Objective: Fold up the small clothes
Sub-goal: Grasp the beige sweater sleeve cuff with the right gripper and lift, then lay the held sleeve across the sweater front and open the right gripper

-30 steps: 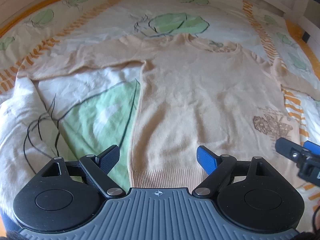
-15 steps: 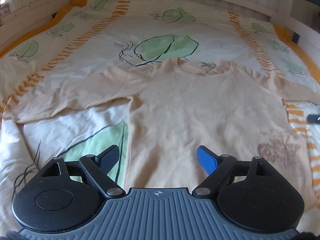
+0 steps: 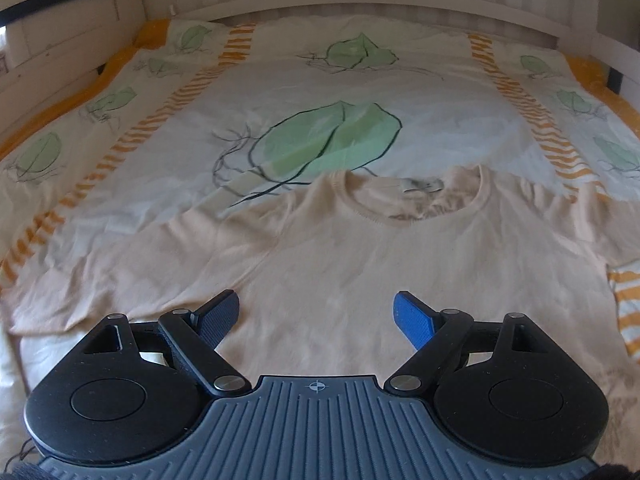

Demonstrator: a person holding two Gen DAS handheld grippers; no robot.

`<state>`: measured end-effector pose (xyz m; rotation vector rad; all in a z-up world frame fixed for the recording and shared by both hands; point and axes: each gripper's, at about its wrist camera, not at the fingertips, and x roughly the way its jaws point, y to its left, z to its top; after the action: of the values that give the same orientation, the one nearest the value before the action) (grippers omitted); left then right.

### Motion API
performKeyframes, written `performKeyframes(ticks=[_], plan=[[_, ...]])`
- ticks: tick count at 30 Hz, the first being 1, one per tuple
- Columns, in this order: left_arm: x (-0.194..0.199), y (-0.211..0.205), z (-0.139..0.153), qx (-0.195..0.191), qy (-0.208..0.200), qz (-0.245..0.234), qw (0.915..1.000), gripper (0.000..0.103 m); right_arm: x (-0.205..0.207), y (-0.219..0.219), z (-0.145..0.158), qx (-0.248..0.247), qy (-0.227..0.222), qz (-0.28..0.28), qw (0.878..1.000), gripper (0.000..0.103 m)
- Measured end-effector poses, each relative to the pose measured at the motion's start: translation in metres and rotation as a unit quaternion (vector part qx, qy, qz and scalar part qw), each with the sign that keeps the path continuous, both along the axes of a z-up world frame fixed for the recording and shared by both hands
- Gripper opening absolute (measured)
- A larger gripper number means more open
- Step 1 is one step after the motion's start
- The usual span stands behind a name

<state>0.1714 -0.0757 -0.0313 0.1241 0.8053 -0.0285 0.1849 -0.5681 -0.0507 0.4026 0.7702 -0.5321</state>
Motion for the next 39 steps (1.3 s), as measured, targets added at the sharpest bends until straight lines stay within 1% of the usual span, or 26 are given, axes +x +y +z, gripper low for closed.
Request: performKeyframes(ticks=[6, 10, 11, 14, 16, 17, 18, 19, 20, 22, 24, 26, 30, 31, 33, 34, 37, 39], plan=[[0.019, -0.012, -0.014, 0.001, 0.011, -0.004, 0.9999, 0.084, 0.015, -0.047, -0.028, 0.044, 0.004, -0.063, 0.997, 0.091], [0.029, -0.009, -0.032, -0.005, 0.038, 0.003, 0.9993, 0.084, 0.017, -0.066, -0.043, 0.079, 0.001, -0.09, 0.993, 0.09], [0.031, -0.008, -0.038, -0.003, 0.048, 0.006, 0.9988, 0.084, 0.018, -0.069, -0.045, 0.084, 0.001, -0.092, 0.992, 0.089], [0.036, -0.006, -0.055, 0.008, 0.072, 0.012, 0.9973, 0.084, 0.02, -0.073, -0.054, 0.099, 0.005, -0.098, 0.99, 0.08], [0.038, -0.003, -0.07, 0.014, 0.089, 0.011, 0.9958, 0.086, 0.019, -0.074, -0.056, 0.096, -0.001, -0.102, 0.99, 0.059], [0.037, 0.0, -0.074, 0.006, 0.083, 0.011, 0.9964, 0.089, 0.019, -0.074, -0.055, 0.09, -0.002, -0.102, 0.991, 0.052], [0.034, 0.002, -0.075, 0.002, 0.073, 0.016, 0.9972, 0.095, 0.019, -0.075, -0.054, 0.088, -0.003, -0.101, 0.991, 0.026], [0.033, 0.003, -0.077, 0.005, 0.07, 0.017, 0.9974, 0.096, 0.02, -0.076, -0.052, 0.091, -0.006, -0.095, 0.991, 0.014], [0.032, 0.003, -0.078, 0.007, 0.067, 0.013, 0.9977, 0.097, 0.02, -0.076, -0.05, 0.091, -0.008, -0.093, 0.991, 0.014], [0.032, 0.003, -0.078, 0.011, 0.064, 0.011, 0.9978, 0.1, 0.021, -0.072, -0.041, 0.072, -0.006, -0.087, 0.994, 0.014], [0.032, 0.003, -0.078, 0.009, 0.066, 0.013, 0.9977, 0.101, 0.023, -0.062, -0.025, 0.045, -0.016, -0.072, 0.996, 0.014], [0.035, 0.005, -0.077, 0.004, 0.067, 0.01, 0.9977, 0.101, 0.025, -0.049, -0.004, 0.033, -0.033, -0.053, 0.998, 0.014], [0.037, 0.01, -0.07, -0.004, 0.071, -0.005, 0.9975, 0.098, 0.035, -0.007, 0.05, 0.003, -0.065, 0.016, 0.998, 0.014], [0.036, 0.012, -0.067, -0.007, 0.072, -0.007, 0.9973, 0.097, 0.038, 0.008, 0.065, -0.001, -0.076, 0.037, 0.996, 0.014], [0.032, 0.019, -0.06, -0.016, 0.066, -0.01, 0.9976, 0.091, 0.044, 0.039, 0.091, -0.002, -0.098, 0.078, 0.992, 0.014], [0.031, 0.023, -0.056, -0.019, 0.062, -0.01, 0.9978, 0.091, 0.047, 0.06, 0.105, -0.002, -0.11, 0.104, 0.988, 0.014], [0.023, 0.038, -0.046, -0.025, 0.049, -0.006, 0.9985, 0.091, 0.056, 0.12, 0.13, -0.001, -0.134, 0.168, 0.977, 0.014], [0.017, 0.051, -0.04, -0.026, 0.038, -0.001, 0.9989, 0.091, 0.062, 0.161, 0.137, 0.014, -0.145, 0.207, 0.968, 0.014]])
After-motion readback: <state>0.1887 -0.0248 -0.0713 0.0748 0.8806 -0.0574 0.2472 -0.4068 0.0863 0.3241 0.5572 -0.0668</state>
